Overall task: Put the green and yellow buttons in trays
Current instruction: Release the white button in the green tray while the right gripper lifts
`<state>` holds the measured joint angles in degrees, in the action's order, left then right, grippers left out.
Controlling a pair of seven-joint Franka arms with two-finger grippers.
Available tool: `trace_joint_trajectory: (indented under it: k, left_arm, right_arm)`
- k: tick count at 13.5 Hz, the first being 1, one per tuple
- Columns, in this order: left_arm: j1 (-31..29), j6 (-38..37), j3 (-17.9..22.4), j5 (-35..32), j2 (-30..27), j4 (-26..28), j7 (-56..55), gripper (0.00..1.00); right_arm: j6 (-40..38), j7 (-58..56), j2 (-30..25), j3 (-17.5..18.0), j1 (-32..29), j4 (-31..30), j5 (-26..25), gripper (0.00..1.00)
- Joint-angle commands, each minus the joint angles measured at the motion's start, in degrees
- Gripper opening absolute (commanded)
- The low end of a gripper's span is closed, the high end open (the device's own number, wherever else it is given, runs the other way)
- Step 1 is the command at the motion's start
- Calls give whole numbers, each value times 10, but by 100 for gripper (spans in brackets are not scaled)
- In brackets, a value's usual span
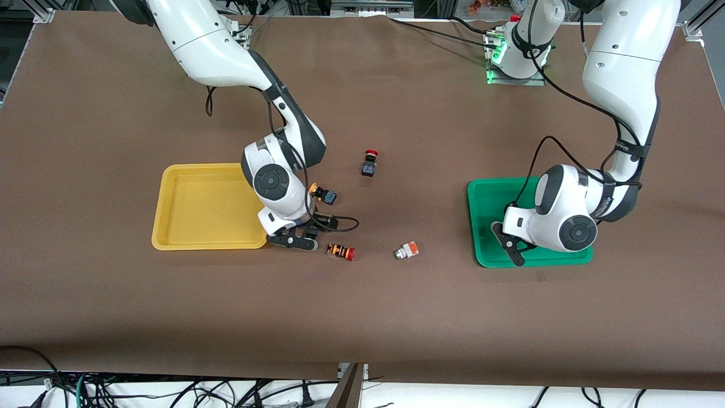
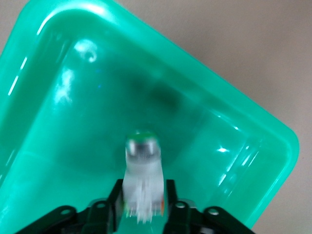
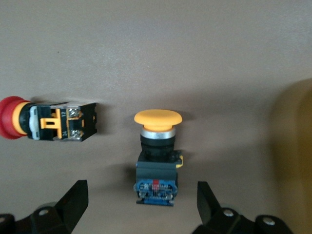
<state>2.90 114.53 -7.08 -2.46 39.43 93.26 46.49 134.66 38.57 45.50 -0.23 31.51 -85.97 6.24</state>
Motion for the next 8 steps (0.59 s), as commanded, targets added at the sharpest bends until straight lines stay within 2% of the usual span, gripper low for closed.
trace_joint_trajectory:
  k: [1, 2, 4, 5, 7, 8]
  left_arm:
    - [-5, -11, -30, -1, -35, 0, 11, 100]
    - [-1, -11, -39, -1, -46, -3, 10, 100]
    - [4, -10, -67, 0, -50, -30, 4, 100]
    - [8, -3, -86, 0, -39, -47, 1, 100]
    - [31, 28, -99, 16, 19, -117, 3, 100]
    - [52, 46, -99, 25, 37, -137, 3, 100]
  right_arm:
    - [27, 5, 27, 1, 0, 12, 0, 90]
    - [26, 1, 27, 1, 0, 12, -1, 82]
    - [26, -6, 27, 1, -3, 12, -3, 58]
    - [22, -21, 25, -1, -5, 12, -3, 42]
    - [-1, -45, 20, -2, -14, 12, -3, 15]
    - [-24, -58, 9, -2, -19, 12, -4, 11]
